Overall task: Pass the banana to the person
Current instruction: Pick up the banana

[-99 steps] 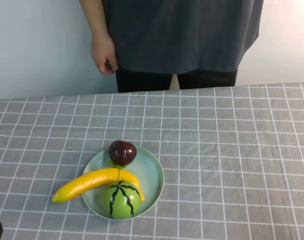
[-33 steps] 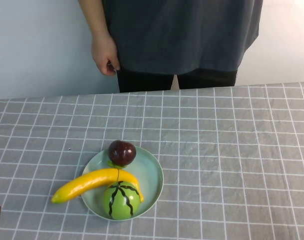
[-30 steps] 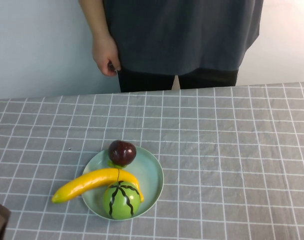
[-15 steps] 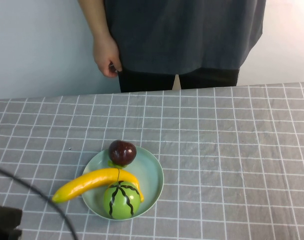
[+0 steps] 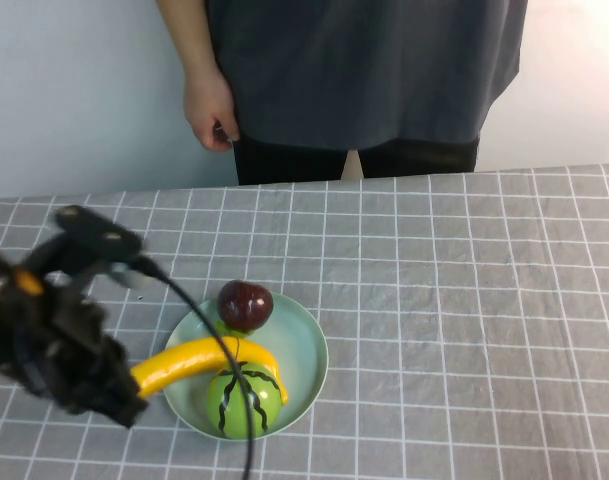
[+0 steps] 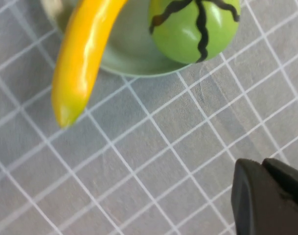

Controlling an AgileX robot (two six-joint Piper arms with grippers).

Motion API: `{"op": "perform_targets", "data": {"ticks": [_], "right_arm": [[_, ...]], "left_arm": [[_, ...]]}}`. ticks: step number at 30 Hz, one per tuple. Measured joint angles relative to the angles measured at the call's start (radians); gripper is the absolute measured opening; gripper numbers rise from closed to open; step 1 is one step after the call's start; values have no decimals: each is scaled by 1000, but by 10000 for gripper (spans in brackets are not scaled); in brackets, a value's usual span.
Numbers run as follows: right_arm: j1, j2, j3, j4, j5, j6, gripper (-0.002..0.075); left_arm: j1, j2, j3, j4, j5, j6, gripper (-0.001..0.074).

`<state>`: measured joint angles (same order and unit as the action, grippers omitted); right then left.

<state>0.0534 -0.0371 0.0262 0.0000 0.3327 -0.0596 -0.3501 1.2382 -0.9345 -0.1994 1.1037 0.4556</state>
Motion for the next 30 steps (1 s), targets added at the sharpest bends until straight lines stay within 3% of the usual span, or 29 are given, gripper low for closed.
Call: {"op": "perform_targets", "data": {"ticks": [4, 6, 8, 12, 15, 30], "right_arm": [[0, 0, 0, 0, 0, 2, -6], [0, 0, 0, 0, 0, 2, -6], [0, 0, 0, 0, 0, 2, -6], [0, 0, 0, 0, 0, 2, -6], [0, 0, 0, 0, 0, 2, -6], [0, 0, 0, 0, 0, 2, -6]], "left_arm": [[-47, 99, -47, 30, 0, 58, 4], [-56, 150, -70, 35, -2, 81, 50], [-58, 197, -90, 41, -4, 90, 138], [-58, 295, -122, 80, -44, 99, 393], [-58, 359, -128, 129, -112, 99, 480], [-58, 512, -128, 312, -221, 101, 516]]}}
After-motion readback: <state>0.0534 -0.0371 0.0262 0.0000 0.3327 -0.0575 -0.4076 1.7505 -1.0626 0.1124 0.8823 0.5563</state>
